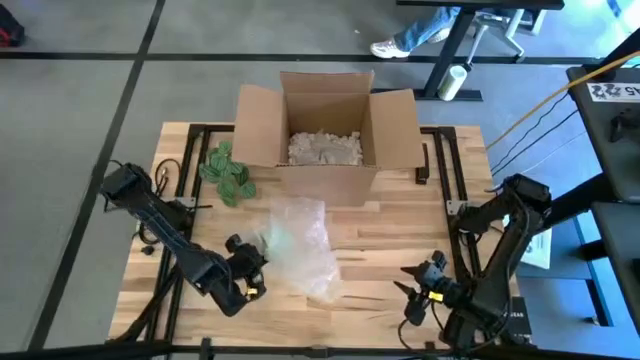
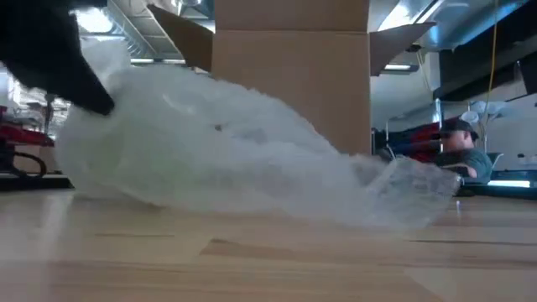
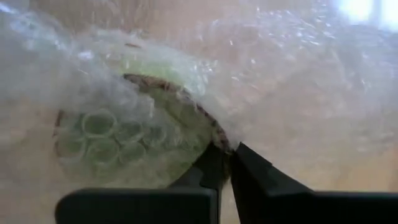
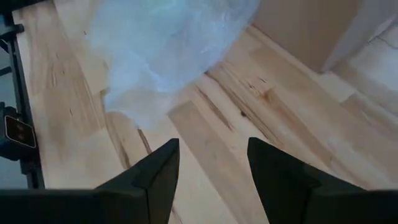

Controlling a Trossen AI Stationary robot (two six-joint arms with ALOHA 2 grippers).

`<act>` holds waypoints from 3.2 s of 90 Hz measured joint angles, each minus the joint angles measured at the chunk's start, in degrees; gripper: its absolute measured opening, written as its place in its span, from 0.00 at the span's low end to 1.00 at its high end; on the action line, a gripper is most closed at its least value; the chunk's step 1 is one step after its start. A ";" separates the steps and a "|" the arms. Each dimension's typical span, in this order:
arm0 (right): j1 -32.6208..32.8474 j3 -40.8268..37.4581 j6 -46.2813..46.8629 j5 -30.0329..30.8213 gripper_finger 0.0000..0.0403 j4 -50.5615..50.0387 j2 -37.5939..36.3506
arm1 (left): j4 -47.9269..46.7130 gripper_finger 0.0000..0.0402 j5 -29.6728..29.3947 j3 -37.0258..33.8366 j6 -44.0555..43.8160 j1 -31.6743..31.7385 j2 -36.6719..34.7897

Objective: Wrap mug
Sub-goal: Wrap the green mug in bubble wrap

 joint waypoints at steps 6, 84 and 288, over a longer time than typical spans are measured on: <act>0.00 0.00 -0.32 0.45 0.44 0.01 0.31 | -3.52 0.00 5.24 2.64 4.06 1.75 -2.32; 0.00 0.00 0.94 2.90 0.44 0.08 4.31 | -13.99 0.00 39.90 13.84 20.76 17.23 2.21; -10.66 -3.80 -26.97 -1.67 0.44 23.22 4.31 | 2.24 0.17 14.22 20.54 36.76 11.25 -4.42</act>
